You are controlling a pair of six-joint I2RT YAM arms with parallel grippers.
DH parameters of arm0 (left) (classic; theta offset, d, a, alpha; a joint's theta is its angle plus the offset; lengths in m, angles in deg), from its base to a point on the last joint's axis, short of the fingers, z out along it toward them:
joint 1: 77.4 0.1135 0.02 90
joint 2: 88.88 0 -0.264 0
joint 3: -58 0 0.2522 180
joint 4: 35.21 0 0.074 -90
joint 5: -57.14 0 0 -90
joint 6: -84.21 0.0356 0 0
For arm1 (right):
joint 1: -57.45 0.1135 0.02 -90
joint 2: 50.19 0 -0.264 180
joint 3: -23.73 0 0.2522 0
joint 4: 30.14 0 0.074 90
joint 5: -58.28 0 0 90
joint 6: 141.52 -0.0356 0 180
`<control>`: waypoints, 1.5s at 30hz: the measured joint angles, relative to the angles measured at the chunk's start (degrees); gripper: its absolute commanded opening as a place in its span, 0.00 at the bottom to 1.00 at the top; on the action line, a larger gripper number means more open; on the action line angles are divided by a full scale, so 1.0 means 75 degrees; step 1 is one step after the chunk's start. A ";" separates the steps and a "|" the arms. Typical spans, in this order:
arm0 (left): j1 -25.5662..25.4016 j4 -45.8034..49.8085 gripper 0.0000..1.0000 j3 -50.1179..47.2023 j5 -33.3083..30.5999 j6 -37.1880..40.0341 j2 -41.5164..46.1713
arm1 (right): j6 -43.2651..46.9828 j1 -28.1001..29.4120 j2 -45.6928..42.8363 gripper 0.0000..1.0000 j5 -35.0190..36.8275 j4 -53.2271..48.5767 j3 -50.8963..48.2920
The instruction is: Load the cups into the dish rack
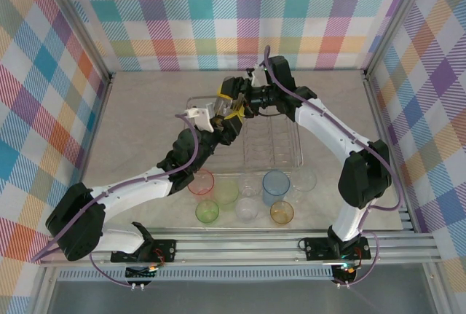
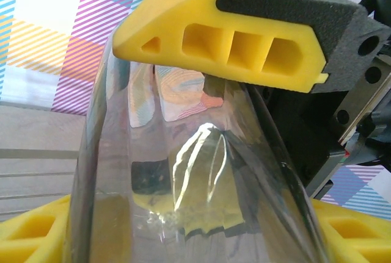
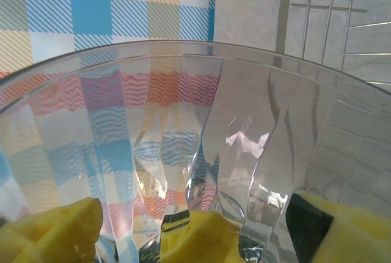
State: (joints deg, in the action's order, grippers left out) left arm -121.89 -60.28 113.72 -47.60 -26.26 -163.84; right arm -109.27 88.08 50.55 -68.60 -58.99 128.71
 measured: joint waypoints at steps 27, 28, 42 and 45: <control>-0.0047 0.3270 0.23 0.0737 0.0356 -0.0134 0.1236 | 0.0638 0.0076 -0.0274 0.95 -0.0210 -0.0274 -0.0166; -0.0050 0.3316 0.23 0.0737 0.0356 -0.0134 0.1265 | 0.0641 0.0076 -0.0283 0.97 -0.0236 -0.0189 -0.0221; -0.0050 0.2865 0.09 0.0227 0.0152 -0.0134 0.1370 | 0.0446 0.0055 -0.0388 0.99 -0.0230 0.0694 -0.0930; -0.0050 0.2430 0.07 -0.0166 0.0029 -0.0131 0.1498 | 0.0067 0.0061 -0.0402 0.99 -0.0323 0.1300 -0.1282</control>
State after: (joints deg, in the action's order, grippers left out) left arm -122.26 -42.05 112.47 -47.38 -27.24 -152.61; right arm -108.77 88.54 47.54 -71.03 -49.25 119.10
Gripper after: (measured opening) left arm 0.667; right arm 0.989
